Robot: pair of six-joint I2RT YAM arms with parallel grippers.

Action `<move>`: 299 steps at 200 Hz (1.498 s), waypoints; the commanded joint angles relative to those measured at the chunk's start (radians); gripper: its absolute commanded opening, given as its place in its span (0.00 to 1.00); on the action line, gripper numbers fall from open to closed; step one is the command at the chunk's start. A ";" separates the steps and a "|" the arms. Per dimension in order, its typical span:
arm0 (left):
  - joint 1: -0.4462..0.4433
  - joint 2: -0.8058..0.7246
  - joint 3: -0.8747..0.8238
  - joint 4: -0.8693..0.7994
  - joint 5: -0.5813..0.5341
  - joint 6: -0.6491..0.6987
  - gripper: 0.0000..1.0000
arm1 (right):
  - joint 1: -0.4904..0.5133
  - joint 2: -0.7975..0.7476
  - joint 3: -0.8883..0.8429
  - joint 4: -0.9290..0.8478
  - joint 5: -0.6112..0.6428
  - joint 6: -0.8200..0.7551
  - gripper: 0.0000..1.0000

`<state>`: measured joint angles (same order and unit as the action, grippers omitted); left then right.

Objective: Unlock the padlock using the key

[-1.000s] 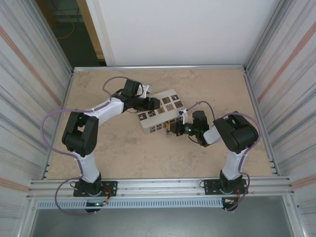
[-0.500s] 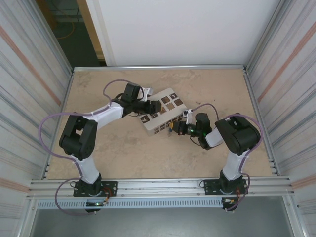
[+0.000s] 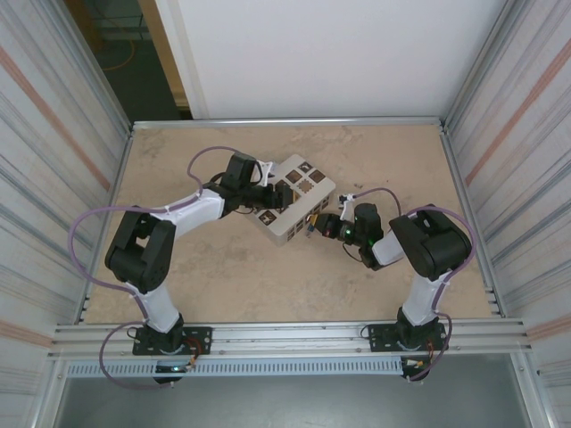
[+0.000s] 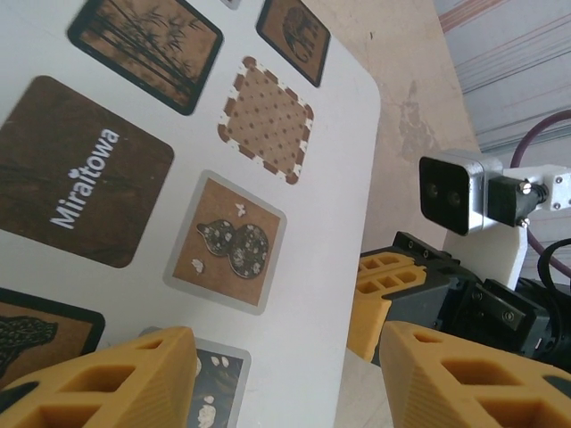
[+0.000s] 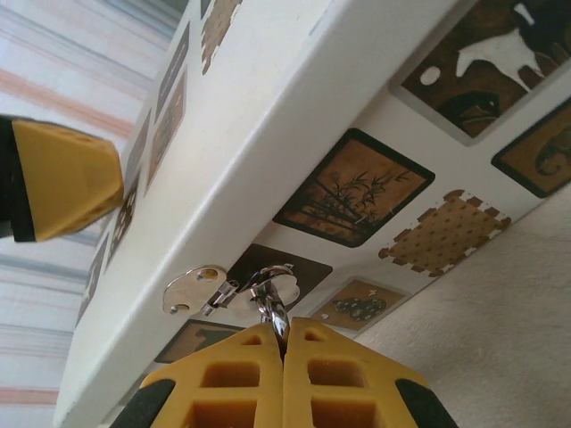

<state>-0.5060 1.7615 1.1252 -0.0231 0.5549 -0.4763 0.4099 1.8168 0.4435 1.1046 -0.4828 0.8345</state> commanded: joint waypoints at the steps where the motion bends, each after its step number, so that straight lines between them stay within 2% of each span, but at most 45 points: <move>1: -0.026 0.022 -0.058 -0.150 0.004 -0.037 0.57 | -0.014 -0.024 0.058 0.029 0.081 0.058 0.00; 82: -0.029 0.014 -0.067 -0.144 0.003 -0.041 0.57 | -0.023 -0.006 0.145 -0.047 0.140 0.075 0.00; 134: -0.029 -0.005 -0.051 -0.146 0.010 -0.044 0.59 | -0.066 -0.060 0.119 -0.104 0.199 0.044 0.00; 228: -0.028 -0.074 0.012 -0.170 0.014 -0.042 0.62 | -0.161 -0.337 0.068 -0.424 0.224 -0.151 0.00; 299: -0.012 -0.188 0.008 -0.165 0.010 -0.021 0.70 | -0.163 -0.582 0.108 -0.770 0.247 -0.353 0.00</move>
<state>-0.5259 1.6550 1.1236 -0.1719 0.5571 -0.5049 0.2497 1.3090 0.5186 0.4995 -0.2520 0.5922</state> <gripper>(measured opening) 0.681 0.054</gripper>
